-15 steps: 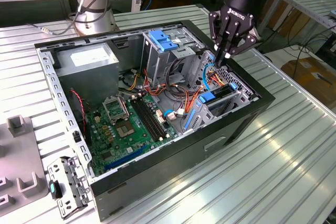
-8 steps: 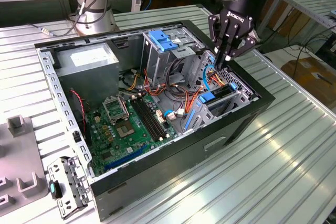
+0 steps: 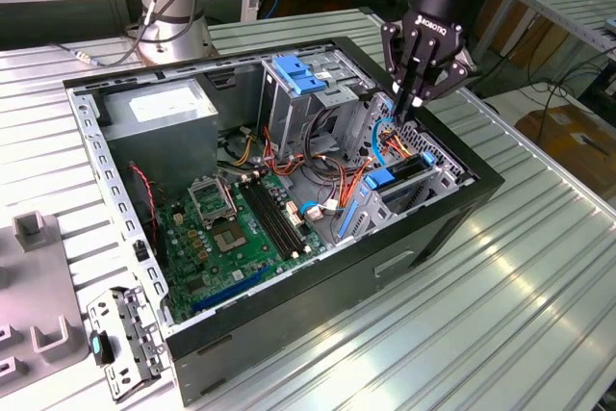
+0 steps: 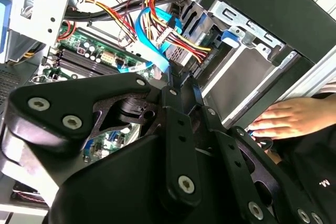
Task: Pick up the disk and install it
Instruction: 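Insert the second disk wire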
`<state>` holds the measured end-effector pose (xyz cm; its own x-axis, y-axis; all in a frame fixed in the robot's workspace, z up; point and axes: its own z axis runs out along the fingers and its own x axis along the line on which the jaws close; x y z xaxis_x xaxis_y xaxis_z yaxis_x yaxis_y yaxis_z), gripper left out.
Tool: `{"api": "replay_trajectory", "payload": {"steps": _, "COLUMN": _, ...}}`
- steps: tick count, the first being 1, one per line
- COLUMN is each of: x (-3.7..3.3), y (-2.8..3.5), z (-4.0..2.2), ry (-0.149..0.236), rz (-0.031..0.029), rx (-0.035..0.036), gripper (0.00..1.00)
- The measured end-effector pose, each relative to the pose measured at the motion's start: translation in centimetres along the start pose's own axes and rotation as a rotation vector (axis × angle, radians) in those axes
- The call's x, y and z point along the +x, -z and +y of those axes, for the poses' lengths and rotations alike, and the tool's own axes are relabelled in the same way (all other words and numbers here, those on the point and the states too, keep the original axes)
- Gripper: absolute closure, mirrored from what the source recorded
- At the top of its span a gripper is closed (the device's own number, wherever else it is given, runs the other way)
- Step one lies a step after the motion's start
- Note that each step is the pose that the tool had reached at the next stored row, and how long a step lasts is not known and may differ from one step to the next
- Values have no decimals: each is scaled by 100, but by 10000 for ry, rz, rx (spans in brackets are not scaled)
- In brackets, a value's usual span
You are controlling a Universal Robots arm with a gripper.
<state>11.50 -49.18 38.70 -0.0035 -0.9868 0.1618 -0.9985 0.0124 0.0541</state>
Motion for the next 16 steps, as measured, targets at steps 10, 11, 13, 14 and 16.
{"api": "replay_trajectory", "payload": {"steps": 10, "x": -94, "y": -9, "z": -1, "ry": -11, "rz": 199, "rx": 0, "gripper": 76}}
{"api": "replay_trajectory", "payload": {"steps": 11, "x": -96, "y": -19, "z": -1, "ry": -16, "rz": 288, "rx": 1, "gripper": 76}}
{"api": "replay_trajectory", "payload": {"steps": 13, "x": -105, "y": -50, "z": -6, "ry": -22, "rz": 369, "rx": 1, "gripper": 76}}
{"api": "replay_trajectory", "payload": {"steps": 14, "x": -109, "y": -71, "z": -10, "ry": -22, "rz": 377, "rx": 1, "gripper": 76}}
{"api": "replay_trajectory", "payload": {"steps": 16, "x": -117, "y": -116, "z": -20, "ry": -21, "rz": 380, "rx": -1, "gripper": 76}}
